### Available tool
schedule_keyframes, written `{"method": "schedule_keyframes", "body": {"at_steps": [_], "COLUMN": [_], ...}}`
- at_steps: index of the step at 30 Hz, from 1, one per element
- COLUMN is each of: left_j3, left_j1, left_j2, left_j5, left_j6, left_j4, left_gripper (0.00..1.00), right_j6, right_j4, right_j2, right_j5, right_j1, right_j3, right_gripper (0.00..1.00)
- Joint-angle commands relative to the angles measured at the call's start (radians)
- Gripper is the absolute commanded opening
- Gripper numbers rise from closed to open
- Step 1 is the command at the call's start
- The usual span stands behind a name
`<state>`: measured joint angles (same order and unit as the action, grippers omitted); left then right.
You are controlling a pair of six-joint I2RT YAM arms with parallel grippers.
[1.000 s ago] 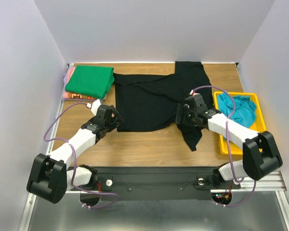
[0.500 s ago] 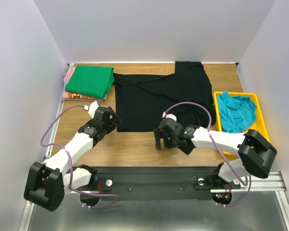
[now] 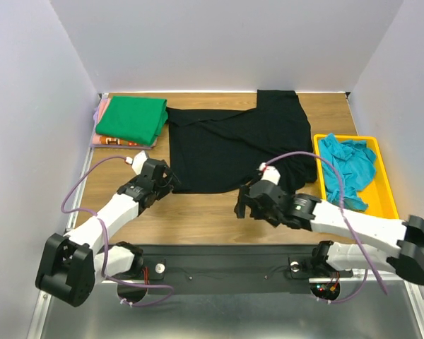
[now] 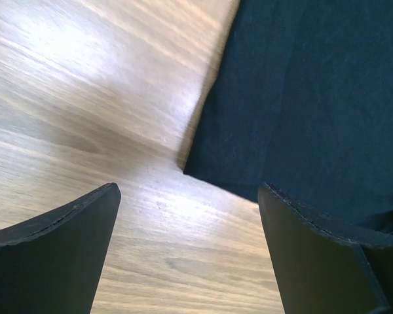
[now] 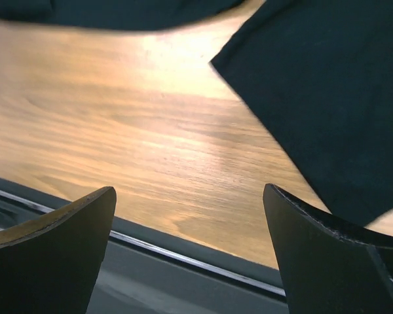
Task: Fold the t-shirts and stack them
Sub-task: Flatten the tshirt out
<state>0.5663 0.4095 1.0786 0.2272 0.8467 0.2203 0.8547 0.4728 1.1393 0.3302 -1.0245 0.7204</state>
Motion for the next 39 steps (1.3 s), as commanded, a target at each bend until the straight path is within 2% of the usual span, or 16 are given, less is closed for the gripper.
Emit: {"method": "schedule_keyframes", "body": {"at_steps": [1,4,8,11,13,17,18,21,22,24,27,32,36,37,39], "left_j3": [0.063,0.109,0.178,0.222,0.242,0.273,0.279,0.299,0.308,0.319,0.331,0.354,0.379,0.380,0.391], "left_j1": [0.052,0.127,0.199,0.235,0.245,0.255,0.258,0.265,0.265,0.268,0.272,0.278,0.282,0.282,0.281], "left_j2": [0.055,0.119,0.205,0.248,0.270,0.314,0.322,0.357,0.378,0.395,0.422,0.471,0.524,0.533,0.552], "left_j5": [0.032,0.049,0.092,0.116,0.121,0.116,0.115,0.129,0.129,0.124,0.124,0.124,0.124,0.130,0.165], "left_j6": [-0.020,-0.026,-0.005,0.003,0.003,-0.008,-0.012,-0.024,-0.026,-0.031,-0.032,-0.034,-0.043,-0.035,-0.015], "left_j4": [0.013,0.017,0.060,0.083,0.079,0.077,0.079,0.086,0.090,0.096,0.099,0.105,0.120,0.126,0.158], "left_gripper": [0.99,0.99,0.98,0.98,0.99,0.99,0.98,0.98,0.98,0.98,0.90,0.72,0.68,0.63,0.63], "right_j6": [0.125,0.116,0.086,0.063,0.063,0.056,0.058,0.075,0.081,0.081,0.076,0.041,0.043,0.041,0.040], "right_j4": [0.107,0.121,0.121,0.121,0.119,0.119,0.119,0.119,0.119,0.121,0.119,0.119,0.119,0.119,0.121], "right_j2": [-0.108,-0.127,-0.064,0.026,0.091,0.169,0.184,0.198,0.179,0.151,0.083,0.091,0.106,0.108,0.109], "right_j5": [0.122,0.086,0.058,0.085,0.133,0.155,0.155,0.158,0.161,0.164,0.171,0.158,0.164,0.167,0.165], "right_j1": [0.061,0.153,0.195,0.204,0.213,0.253,0.262,0.296,0.311,0.331,0.365,0.368,0.366,0.368,0.368], "right_j3": [-0.050,-0.091,-0.105,-0.087,-0.069,-0.061,-0.065,-0.099,-0.111,-0.130,-0.159,-0.159,-0.154,-0.153,-0.153], "right_gripper": [1.00,1.00,0.97,0.91,0.83,0.76,0.72,0.37,0.23,0.15,0.00,0.01,0.00,0.00,0.00]}}
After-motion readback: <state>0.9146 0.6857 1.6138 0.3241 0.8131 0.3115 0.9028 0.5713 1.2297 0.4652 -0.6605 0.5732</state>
